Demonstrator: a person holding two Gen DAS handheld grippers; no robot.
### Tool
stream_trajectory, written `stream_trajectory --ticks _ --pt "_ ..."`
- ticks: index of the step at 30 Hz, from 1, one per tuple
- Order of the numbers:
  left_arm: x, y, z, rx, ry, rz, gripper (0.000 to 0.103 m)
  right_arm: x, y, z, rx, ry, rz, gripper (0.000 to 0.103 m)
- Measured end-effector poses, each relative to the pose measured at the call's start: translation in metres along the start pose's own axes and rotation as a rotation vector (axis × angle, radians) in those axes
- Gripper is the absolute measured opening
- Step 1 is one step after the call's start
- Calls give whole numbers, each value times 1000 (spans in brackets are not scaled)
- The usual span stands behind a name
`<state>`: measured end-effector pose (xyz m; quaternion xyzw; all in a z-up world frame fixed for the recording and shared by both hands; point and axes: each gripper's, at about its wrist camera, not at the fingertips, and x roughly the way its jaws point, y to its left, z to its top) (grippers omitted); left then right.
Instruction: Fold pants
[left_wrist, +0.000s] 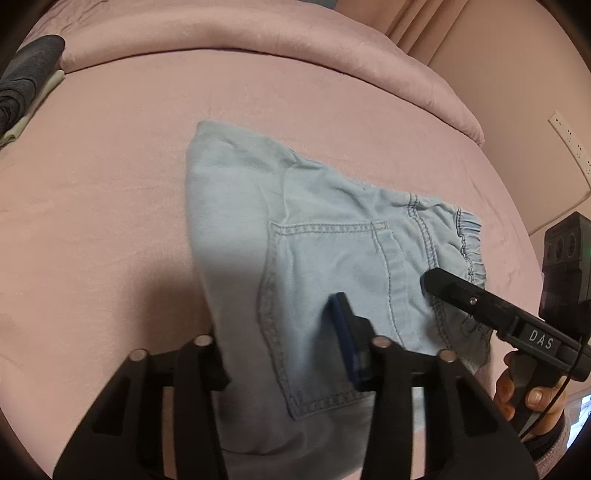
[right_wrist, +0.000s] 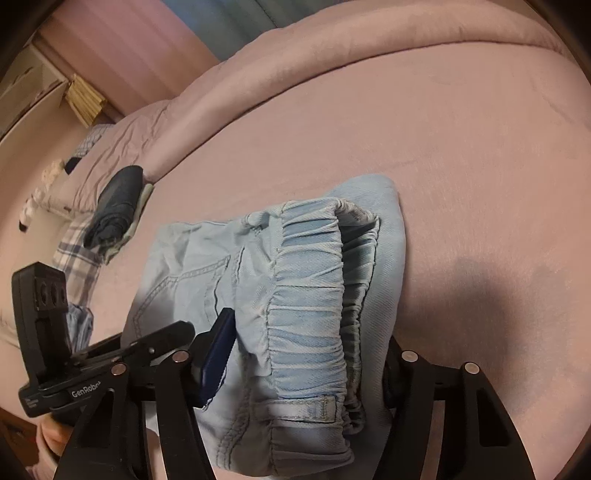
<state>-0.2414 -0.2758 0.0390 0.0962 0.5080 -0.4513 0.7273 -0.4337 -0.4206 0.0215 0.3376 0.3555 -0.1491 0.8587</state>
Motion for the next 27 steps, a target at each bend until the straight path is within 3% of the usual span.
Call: stream_trajectory --ticks 4,7,10,17,27 --pt "-8 5 0 -21 -24 -5 22 -7 7 0 -29 -25 -11 56" --pt "-18 1 -1 -6 -53 -9 19 -16 16 0 -61 -53 -9 48" --pt "-28 -1 0 10 -79 -18 18 -23 28 2 -91 -75 8 43" --pt "-51 3 12 38 -150 7 18 -25 53 12 -130 -100 61 43" --pt "-63 37 40 16 -188 70 17 4 98 41 -182 -103 113 43"
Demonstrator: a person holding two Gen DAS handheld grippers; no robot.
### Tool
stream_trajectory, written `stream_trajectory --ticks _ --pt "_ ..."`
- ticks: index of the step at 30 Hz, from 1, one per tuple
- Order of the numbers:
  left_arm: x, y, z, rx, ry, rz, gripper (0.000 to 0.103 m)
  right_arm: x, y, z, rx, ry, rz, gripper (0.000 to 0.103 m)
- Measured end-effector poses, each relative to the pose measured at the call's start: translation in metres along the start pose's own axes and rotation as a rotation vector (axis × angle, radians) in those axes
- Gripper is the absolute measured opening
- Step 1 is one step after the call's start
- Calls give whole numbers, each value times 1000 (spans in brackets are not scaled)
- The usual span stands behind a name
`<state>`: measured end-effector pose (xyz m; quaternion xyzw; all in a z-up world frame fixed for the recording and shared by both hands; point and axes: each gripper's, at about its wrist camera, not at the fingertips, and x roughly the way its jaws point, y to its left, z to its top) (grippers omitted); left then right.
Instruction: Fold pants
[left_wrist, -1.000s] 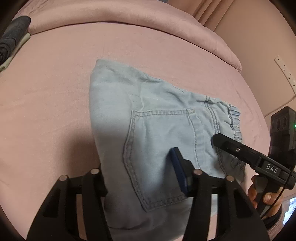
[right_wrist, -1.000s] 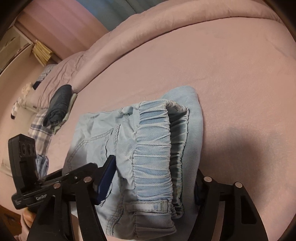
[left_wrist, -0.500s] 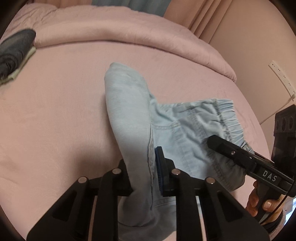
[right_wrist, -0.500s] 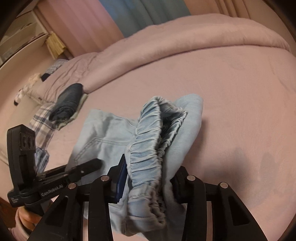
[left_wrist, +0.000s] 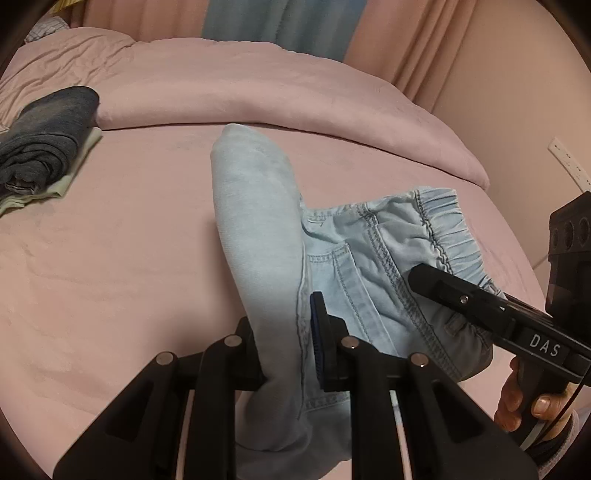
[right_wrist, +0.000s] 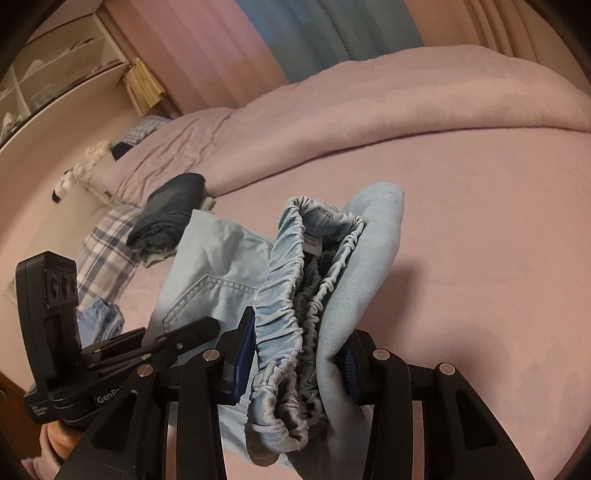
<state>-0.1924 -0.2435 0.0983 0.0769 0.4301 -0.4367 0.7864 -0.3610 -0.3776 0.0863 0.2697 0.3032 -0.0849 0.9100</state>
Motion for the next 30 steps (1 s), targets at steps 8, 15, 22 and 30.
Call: stream_trajectory --ticks 8,15,22,30 --pt "5 29 20 -11 -3 54 17 34 19 18 -16 8 27 43" --pt "14 40 25 -22 22 68 17 48 21 25 -17 24 34 43" --pt "42 46 18 -26 94 84 17 69 5 20 18 103 -21 43" --pt "52 53 16 8 121 156 26 69 -13 19 37 129 -75 50"
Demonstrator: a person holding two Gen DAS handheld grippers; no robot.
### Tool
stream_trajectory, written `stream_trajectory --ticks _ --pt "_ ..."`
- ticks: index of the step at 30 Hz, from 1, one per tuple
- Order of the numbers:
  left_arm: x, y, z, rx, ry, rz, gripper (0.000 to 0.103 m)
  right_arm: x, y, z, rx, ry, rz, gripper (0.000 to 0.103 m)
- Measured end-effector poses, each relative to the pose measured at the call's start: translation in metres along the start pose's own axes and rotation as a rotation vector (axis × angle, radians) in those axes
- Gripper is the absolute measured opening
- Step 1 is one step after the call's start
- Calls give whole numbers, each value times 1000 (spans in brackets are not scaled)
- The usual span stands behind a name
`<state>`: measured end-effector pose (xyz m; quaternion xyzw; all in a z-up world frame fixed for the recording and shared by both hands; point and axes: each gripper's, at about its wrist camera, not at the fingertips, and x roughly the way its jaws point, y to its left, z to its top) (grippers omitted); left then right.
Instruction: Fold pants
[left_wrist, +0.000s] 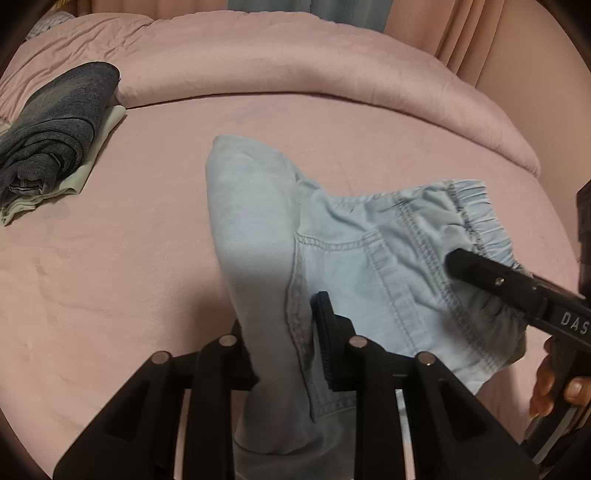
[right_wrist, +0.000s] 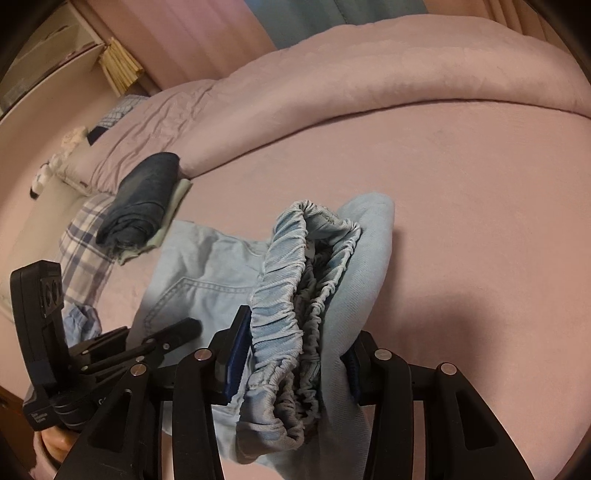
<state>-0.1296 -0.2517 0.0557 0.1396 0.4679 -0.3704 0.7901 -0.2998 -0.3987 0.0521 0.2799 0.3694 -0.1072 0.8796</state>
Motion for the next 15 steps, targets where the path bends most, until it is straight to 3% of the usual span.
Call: stream_trajectory --ticks 5,11,15 --pt "10 -4 -4 39 20 76 63 -1 -6 -7 -20 8 -135 66" --pt "4 3 -8 64 -3 164 74 -12 -12 -10 -27 -2 -190 74" --pt "1 14 -14 55 -7 176 79 -16 -20 -14 -29 4 -211 75"
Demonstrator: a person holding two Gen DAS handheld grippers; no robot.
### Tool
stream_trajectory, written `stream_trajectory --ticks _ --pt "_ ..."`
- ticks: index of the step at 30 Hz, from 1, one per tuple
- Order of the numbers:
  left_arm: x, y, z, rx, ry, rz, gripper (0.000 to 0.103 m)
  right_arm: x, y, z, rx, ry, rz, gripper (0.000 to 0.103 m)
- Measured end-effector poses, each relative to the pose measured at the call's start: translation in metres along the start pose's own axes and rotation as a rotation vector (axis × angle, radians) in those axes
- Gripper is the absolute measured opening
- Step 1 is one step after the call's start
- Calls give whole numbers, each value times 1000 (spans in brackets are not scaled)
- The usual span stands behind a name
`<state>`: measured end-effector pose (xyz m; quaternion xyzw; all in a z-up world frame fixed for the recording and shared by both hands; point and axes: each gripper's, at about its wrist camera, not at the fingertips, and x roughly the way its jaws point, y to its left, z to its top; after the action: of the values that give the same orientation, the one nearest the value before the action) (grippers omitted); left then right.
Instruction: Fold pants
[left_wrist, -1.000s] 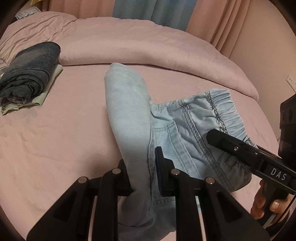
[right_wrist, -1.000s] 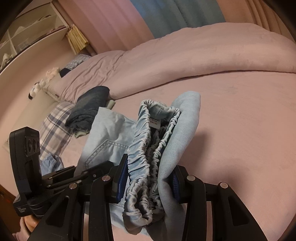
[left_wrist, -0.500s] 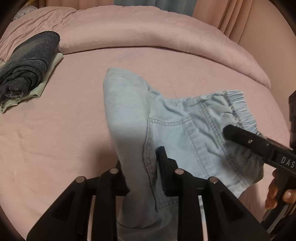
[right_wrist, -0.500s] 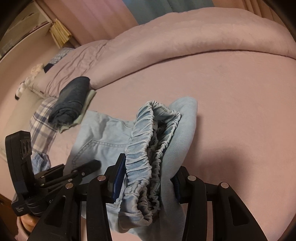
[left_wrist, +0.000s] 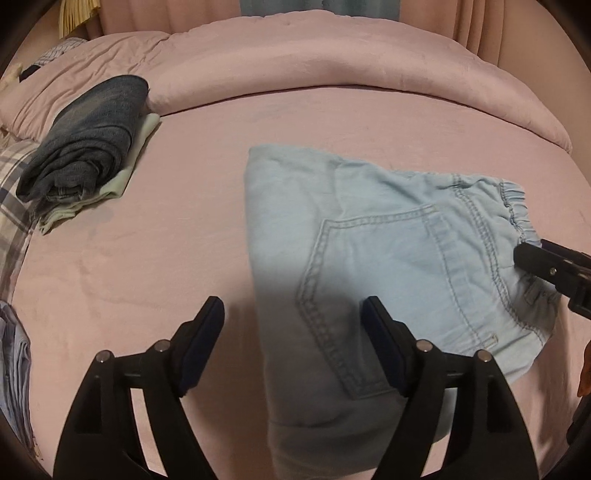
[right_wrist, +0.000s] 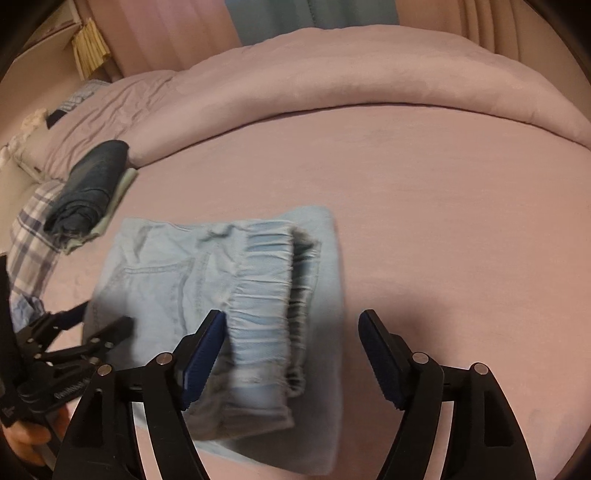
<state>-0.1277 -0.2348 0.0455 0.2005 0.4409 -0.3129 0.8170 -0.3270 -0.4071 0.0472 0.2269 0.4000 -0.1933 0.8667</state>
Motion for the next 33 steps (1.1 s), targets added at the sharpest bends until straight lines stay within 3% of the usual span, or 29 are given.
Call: stream_trajectory --ticks 7,13,18,25,33 --pt "17 1 -5 6 19 3 80 15 -5 -9 0 32 -26 82" --pt "0 -1 -12 0 5 2 78 0 -3 -10 -11 38 -30 82" --pt "-5 -2 -27 7 -4 -6 78 -3 6 -23 -93 35 -59 82" --pt "-15 -4 -30 -17 -19 -2 78 -1 1 -23 -43 47 -22 83" --pt "-44 -9 -41 -34 -30 0 86 -27 16 -36 -92 30 -26 83"
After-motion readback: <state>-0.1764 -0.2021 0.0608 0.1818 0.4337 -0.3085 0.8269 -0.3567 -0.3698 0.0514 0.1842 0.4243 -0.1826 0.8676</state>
